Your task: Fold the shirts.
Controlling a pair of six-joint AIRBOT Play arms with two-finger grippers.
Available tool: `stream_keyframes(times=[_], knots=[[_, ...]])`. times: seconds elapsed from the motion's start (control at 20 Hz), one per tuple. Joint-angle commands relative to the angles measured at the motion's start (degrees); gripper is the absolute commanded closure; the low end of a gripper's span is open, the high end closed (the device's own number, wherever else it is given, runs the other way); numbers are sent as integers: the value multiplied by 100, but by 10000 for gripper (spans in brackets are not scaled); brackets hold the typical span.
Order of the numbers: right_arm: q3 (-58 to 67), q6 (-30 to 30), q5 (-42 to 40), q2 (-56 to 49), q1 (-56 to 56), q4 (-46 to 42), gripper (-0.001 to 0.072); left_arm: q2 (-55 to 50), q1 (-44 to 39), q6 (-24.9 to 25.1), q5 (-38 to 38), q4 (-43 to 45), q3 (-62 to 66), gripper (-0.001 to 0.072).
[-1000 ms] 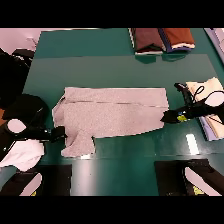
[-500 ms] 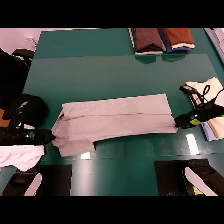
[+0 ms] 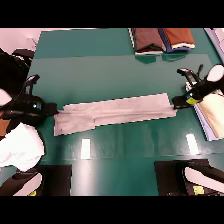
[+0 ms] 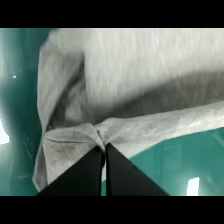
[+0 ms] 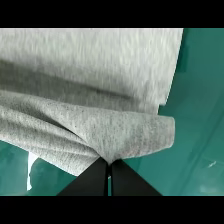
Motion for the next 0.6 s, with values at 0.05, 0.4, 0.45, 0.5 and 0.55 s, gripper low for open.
stream_keyframes(times=[0.05,0.4,0.45,0.5,0.55], knots=[[831,37,-42,-1075,2,4,699,-1235,4,339,612,-155,793,686],[1620,50,-516,-1784,-186,1021,364,-1521,7,282,866,-422,990,152],[1676,13,-638,-1777,-282,1298,342,-1521,7,284,804,-424,1091,169],[1733,-133,-656,-1753,-422,1582,334,-1521,7,284,715,-422,1222,170],[1714,-275,-640,-1705,-588,1781,334,-1521,7,284,629,-422,1340,170]])
